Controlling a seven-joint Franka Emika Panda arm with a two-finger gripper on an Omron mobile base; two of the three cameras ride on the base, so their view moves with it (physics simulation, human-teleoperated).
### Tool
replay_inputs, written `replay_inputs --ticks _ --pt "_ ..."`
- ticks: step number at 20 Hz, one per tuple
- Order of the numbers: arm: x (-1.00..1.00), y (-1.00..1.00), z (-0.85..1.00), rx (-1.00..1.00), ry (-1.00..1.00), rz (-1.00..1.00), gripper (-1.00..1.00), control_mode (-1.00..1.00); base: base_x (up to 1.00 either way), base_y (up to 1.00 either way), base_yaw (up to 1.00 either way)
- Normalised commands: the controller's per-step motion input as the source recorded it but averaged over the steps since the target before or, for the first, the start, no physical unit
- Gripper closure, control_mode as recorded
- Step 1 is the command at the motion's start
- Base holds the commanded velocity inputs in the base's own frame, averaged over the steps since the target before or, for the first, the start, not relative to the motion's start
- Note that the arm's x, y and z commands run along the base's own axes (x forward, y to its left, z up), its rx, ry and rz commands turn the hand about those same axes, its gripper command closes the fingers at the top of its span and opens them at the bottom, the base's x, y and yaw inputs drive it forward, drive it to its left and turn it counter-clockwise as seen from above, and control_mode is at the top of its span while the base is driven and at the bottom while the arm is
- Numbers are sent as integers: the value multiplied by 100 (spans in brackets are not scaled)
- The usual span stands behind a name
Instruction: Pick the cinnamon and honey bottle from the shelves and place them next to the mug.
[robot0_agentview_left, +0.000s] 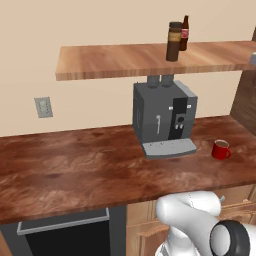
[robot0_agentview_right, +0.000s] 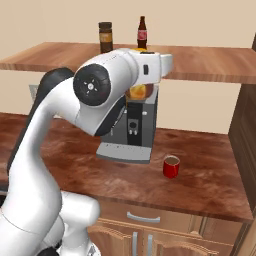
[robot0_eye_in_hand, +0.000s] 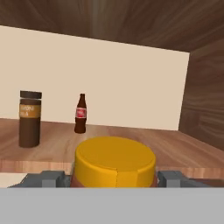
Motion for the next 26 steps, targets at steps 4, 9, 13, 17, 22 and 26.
replay_inputs --ticks 4,9,13,17,22,26 --pt "-94 0 -2 0 -2 0 100 -100 0 0 0" --pt "-37 0 -5 0 0 0 100 -100 0 0 0" --pt "-2 0 0 0 0 0 100 -100 0 0 0" --pt "-42 0 -34 0 0 0 100 -100 0 0 0" --pt "-68 0 -48 0 0 0 100 -100 0 0 0" --pt "-53 0 -48 0 0 0 100 -100 0 0 0"
